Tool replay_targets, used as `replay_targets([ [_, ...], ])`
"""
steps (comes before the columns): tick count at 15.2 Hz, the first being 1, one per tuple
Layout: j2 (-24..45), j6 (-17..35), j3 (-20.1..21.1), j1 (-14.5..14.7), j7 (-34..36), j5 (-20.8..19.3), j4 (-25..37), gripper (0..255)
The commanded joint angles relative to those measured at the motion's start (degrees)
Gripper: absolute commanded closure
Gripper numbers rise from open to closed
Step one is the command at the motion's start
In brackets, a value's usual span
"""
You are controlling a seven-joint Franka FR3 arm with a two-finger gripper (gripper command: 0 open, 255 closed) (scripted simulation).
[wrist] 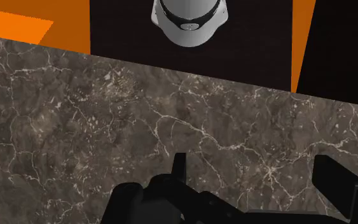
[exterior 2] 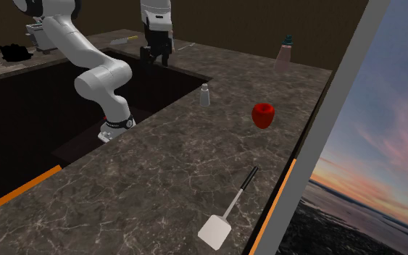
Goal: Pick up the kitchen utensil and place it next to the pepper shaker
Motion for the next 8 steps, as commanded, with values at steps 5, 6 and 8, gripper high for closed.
replay_targets([
  [5, 1.91, 4.69, -5.67, 0.31, -11.15, -5.15, -1.86, 0],
  [6, 2.7, 5.99, -7.08, 0.38, -13.88, -6.34, -2.08, 0],
  [8, 4.64, 8.71, -9.9, 0.6, -19.27, -8.55, -2.21, 0],
])
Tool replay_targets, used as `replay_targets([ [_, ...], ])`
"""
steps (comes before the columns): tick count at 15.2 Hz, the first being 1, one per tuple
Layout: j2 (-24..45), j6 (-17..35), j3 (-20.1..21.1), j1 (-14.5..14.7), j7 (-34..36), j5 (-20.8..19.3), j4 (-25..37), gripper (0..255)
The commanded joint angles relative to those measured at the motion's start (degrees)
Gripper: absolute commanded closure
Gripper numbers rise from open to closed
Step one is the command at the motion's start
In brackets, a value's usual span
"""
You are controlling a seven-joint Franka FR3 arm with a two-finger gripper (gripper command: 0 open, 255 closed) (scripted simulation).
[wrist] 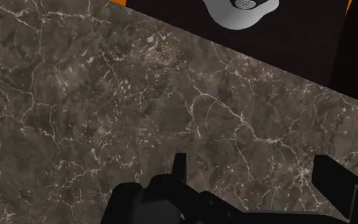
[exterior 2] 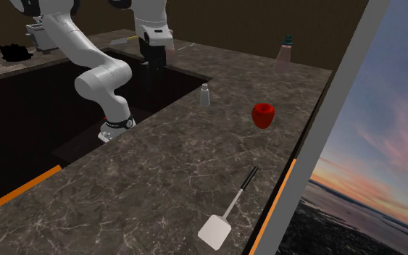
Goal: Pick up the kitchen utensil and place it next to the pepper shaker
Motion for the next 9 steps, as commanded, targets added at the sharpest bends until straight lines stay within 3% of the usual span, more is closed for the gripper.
replay_targets([
  [1, 2.47, 3.33, -3.2, 0.07, -6.09, -2.5, -0.08, 0],
  [9, 15.22, 14.8, -13.62, 2.21, -27.18, -7.0, 4.28, 0],
])
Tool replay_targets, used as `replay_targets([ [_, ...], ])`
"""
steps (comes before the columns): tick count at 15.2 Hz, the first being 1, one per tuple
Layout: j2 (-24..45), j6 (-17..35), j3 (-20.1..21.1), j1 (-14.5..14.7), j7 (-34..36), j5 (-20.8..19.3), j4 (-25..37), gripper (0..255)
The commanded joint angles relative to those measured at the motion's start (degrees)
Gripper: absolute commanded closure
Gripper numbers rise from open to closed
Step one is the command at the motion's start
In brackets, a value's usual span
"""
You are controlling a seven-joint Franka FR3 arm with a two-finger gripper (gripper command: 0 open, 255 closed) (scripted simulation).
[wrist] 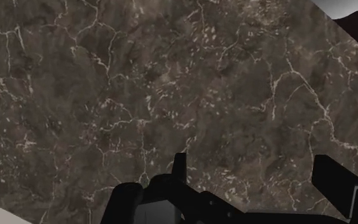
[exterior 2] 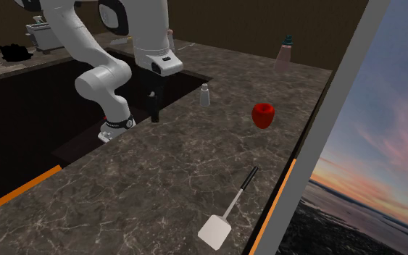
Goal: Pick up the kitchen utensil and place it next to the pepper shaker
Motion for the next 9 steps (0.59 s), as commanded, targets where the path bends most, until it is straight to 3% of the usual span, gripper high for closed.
replay_targets([
  [1, 4.34, 2.9, -2.59, 0.83, -5.77, -0.29, 2.34, 0],
  [9, 22.04, 11.59, -10.23, 4.15, -28.18, 4.84, 13.25, 0],
])
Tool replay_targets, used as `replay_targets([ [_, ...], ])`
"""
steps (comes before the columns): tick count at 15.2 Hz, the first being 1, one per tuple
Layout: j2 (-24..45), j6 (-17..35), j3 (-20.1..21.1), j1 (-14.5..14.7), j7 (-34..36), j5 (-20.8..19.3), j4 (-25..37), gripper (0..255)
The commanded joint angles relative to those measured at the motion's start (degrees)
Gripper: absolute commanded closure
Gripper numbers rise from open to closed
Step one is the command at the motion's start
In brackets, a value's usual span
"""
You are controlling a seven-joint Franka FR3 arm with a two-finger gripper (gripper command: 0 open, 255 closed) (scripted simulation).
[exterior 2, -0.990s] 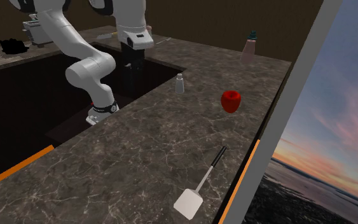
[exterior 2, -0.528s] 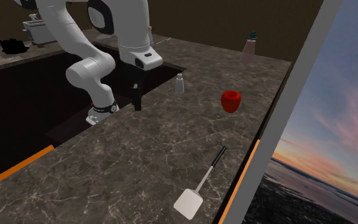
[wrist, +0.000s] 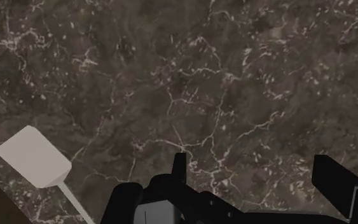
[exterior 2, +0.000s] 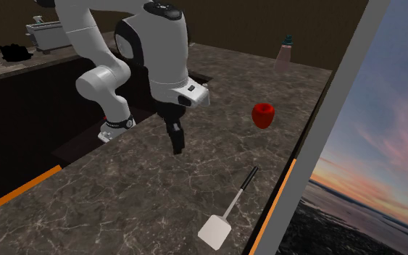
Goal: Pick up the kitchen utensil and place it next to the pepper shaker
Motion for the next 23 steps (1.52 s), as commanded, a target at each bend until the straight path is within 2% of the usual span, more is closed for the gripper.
replay_targets([
  [1, 4.81, 1.42, -1.47, 0.53, -6.36, 2.31, 3.6, 0],
  [7, 19.39, 3.33, -2.18, -0.3, -23.28, 11.17, 15.67, 0],
  [12, 30.9, 2.21, 0.39, -3.37, -34.8, 17.43, 27.89, 0],
  [16, 39.78, -0.04, 3.4, -6.26, -41.91, 20.73, 39.26, 0],
  [23, 42.06, 3.47, 4.21, -6.48, -42.92, 21.71, 37.97, 0],
])
